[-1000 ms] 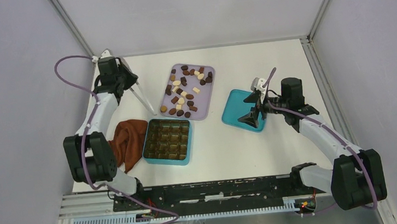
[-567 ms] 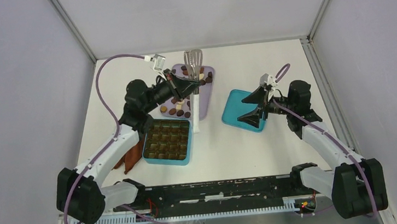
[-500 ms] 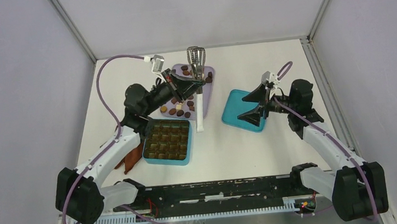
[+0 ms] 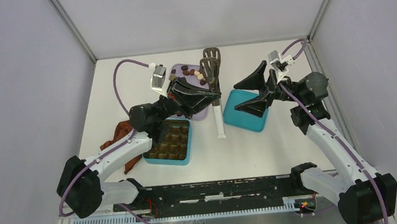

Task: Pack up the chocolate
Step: Adjust the clamp.

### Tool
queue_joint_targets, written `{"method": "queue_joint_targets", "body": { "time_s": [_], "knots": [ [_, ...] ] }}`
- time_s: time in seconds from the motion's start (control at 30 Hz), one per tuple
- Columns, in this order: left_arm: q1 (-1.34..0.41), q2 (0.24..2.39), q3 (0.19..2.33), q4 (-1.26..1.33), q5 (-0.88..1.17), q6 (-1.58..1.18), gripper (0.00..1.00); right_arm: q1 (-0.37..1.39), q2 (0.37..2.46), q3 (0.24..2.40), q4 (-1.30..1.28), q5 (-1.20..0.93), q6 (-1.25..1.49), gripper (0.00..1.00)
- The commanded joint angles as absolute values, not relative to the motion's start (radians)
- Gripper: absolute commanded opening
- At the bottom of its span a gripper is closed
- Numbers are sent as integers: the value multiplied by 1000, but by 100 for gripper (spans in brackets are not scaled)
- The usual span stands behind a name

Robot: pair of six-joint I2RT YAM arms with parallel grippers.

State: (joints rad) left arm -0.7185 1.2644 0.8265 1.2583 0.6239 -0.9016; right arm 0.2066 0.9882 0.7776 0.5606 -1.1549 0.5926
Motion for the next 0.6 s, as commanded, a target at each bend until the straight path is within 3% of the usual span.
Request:
{"method": "queue_joint_targets", "body": {
  "time_s": [0.0, 0.33, 0.57],
  "knots": [
    [-787, 1290, 886, 1387, 634, -891, 2, 245, 969, 834, 616, -1141, 706, 98],
    [-855, 1265, 913, 1173, 605, -677, 2, 296, 909, 792, 568, -1120, 706, 96],
    [-906, 1269, 938, 1087, 573, -588, 2, 325, 933, 770, 570, -1045, 724, 89]
  ]
}}
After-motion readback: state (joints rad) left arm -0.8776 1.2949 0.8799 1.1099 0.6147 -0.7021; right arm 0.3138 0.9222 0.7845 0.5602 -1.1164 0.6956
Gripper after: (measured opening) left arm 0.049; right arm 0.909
